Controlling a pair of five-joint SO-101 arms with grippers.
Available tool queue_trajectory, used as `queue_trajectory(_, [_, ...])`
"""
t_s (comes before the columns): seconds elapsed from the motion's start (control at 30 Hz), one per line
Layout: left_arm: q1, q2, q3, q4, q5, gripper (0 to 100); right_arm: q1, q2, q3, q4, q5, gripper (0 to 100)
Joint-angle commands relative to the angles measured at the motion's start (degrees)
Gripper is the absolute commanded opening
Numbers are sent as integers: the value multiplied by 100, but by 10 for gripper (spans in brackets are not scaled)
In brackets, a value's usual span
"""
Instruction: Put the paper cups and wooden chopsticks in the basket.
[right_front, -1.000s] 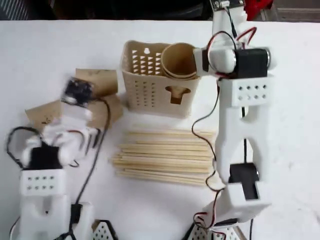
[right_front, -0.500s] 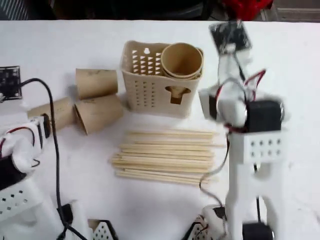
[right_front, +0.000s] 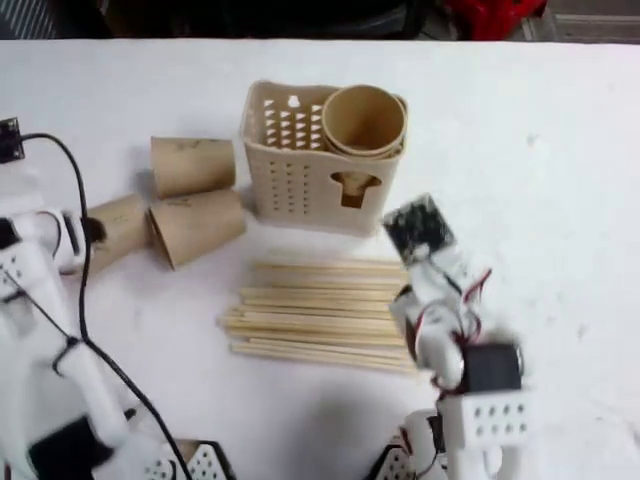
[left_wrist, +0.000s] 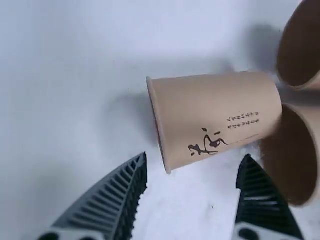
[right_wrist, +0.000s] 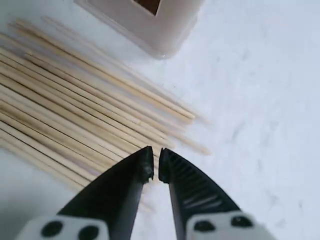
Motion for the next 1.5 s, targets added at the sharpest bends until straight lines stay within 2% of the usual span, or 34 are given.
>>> queue_trajectory(0.0, [-207, 734, -703, -158, 352, 291, 101, -1068, 448, -101, 70, 34])
queue_trajectory(0.27, [-251, 1921, -1327, -360, 378, 292, 804, -2387, 870, -75, 79, 37])
queue_trajectory(0.53, [31, 2571, -1635, -536, 615, 291, 787, -3160, 2224, -514, 62, 37])
queue_trajectory(0.7, [453, 2659, -1662, -519, 642, 290, 813, -3134, 2567, -514, 62, 37])
queue_trajectory(0.8, [620, 2659, -1670, -519, 914, 290, 778, -3143, 2840, -532, 62, 38])
queue_trajectory(1.03, [989, 2651, -2119, -501, 949, 290, 787, -3143, 3279, -1024, 70, 38])
queue_trajectory(1.47, [1736, 2686, -3560, 624, 958, 290, 787, -3143, 3314, -1086, 70, 38])
